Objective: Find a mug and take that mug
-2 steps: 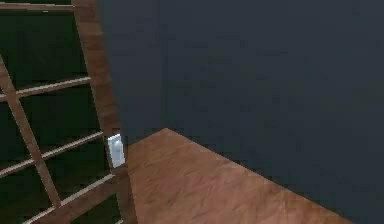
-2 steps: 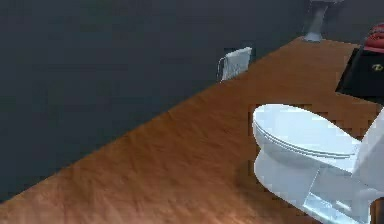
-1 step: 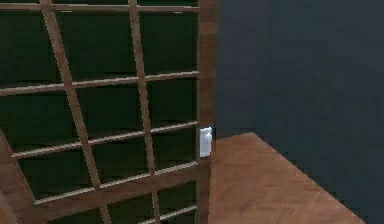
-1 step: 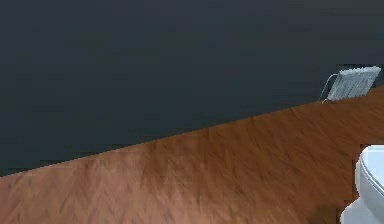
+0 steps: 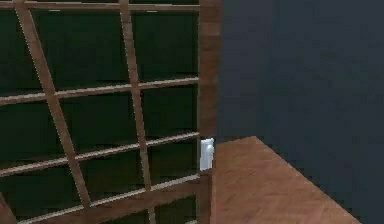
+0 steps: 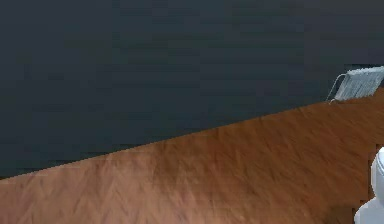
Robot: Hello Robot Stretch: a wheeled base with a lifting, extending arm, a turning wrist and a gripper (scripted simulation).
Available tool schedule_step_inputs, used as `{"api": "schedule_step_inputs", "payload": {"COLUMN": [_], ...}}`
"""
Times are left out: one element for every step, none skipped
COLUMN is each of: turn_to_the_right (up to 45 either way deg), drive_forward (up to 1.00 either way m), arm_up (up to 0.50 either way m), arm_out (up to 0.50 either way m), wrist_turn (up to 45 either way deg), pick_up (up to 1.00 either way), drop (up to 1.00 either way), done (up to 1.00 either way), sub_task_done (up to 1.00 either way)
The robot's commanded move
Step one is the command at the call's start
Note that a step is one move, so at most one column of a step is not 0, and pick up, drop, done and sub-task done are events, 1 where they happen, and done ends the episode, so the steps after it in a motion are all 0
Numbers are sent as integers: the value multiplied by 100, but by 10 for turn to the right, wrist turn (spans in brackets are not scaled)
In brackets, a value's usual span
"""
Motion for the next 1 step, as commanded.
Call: {"api": "schedule_step_inputs", "payload": {"turn_to_the_right": [-450], "drive_forward": [0], "arm_up": [0], "arm_out": [0], "wrist_turn": [0], "pick_up": [0], "drop": [0], "done": [0], "sub_task_done": [0]}}
